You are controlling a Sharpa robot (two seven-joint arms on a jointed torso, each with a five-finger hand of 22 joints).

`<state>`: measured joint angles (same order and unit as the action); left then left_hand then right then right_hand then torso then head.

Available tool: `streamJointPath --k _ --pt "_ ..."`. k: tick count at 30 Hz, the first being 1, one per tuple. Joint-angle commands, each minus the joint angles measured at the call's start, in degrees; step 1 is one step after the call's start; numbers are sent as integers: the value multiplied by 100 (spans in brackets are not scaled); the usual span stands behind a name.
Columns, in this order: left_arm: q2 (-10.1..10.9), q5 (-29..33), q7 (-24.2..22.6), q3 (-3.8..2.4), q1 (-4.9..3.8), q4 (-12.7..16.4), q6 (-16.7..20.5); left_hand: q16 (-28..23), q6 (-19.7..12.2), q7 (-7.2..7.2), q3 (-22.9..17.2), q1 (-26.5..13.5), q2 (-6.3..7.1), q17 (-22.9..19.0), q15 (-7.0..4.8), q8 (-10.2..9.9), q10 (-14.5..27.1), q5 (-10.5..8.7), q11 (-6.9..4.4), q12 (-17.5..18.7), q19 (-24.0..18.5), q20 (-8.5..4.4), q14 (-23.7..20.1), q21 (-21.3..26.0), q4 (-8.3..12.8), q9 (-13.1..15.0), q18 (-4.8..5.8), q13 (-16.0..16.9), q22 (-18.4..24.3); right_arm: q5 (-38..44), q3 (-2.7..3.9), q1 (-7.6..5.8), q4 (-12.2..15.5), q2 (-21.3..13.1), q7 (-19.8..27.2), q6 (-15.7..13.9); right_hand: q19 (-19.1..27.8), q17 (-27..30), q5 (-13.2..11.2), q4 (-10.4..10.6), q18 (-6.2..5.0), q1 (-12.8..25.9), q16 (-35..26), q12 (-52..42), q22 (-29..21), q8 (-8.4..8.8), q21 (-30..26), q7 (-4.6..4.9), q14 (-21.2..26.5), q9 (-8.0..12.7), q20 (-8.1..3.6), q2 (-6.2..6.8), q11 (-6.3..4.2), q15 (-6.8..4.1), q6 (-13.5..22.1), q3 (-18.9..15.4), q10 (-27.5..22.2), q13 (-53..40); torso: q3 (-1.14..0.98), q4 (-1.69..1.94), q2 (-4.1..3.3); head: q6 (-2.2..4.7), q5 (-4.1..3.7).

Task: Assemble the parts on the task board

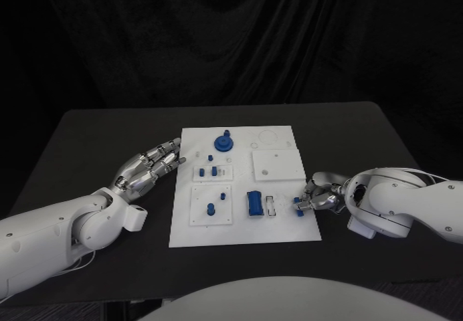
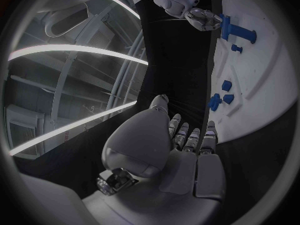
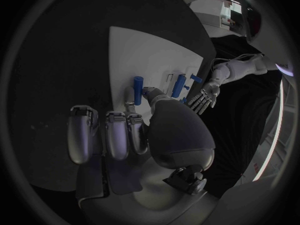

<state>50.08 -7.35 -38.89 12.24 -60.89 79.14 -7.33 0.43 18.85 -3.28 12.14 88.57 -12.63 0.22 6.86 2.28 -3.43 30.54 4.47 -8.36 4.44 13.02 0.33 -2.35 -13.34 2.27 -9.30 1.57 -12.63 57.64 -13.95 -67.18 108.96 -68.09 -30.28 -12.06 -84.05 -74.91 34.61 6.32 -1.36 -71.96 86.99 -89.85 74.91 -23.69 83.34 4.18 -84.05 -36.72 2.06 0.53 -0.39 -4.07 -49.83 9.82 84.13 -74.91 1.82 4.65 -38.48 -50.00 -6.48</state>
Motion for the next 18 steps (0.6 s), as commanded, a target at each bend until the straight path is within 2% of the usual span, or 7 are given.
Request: streamJointPath --k 1,6,9,18 --pt "-12 27 -96 -5 11 9 -44 -25 -3 -24 3 59 -9 -10 -8 1 16 32 36 -3 8 33 -6 -34 29 1 -97 -1 5 -1166 -26 -34 74 -7 405 -336 -294 -786 9 -377 -58 83 22 -15 1254 -34 -40 -10 -458 326 24 15 19 10 -30 433 587 -1509 -3 2 2 0 14" --pt "-21 27 -90 -5 11 0 -47 -25 -3 -24 3 59 -9 -10 -8 1 16 32 36 -3 8 33 -6 -34 29 1 -97 -1 5 -1403 -24 -130 173 43 602 -367 -293 -790 7 -378 -58 109 24 -15 1253 -31 -41 -7 -458 327 23 18 20 11 -19 449 587 -1509 -10 -1 2 0 7" --pt "-31 27 -88 -5 12 -5 -53 -26 -7 -23 1 58 -9 -10 -14 0 11 33 46 -12 9 31 -7 -34 33 1 -99 1 5 -1469 -24 -159 189 120 691 -352 -291 -787 0 -384 -59 122 23 -15 1252 -29 -45 -6 -458 326 23 19 21 11 -8 464 587 -1509 -7 5 6 0 -3" --pt "-45 27 -82 -5 13 -14 -64 -25 -13 -19 -1 58 -9 -9 -15 -1 5 34 59 -20 8 29 -6 -33 37 0 -101 2 8 -1531 -24 -184 40 375 765 -224 -288 -784 -115 -385 -59 231 23 -15 1250 -50 -50 7 -457 302 29 -1 32 20 57 544 587 -1509 -8 -2 -2 0 17"
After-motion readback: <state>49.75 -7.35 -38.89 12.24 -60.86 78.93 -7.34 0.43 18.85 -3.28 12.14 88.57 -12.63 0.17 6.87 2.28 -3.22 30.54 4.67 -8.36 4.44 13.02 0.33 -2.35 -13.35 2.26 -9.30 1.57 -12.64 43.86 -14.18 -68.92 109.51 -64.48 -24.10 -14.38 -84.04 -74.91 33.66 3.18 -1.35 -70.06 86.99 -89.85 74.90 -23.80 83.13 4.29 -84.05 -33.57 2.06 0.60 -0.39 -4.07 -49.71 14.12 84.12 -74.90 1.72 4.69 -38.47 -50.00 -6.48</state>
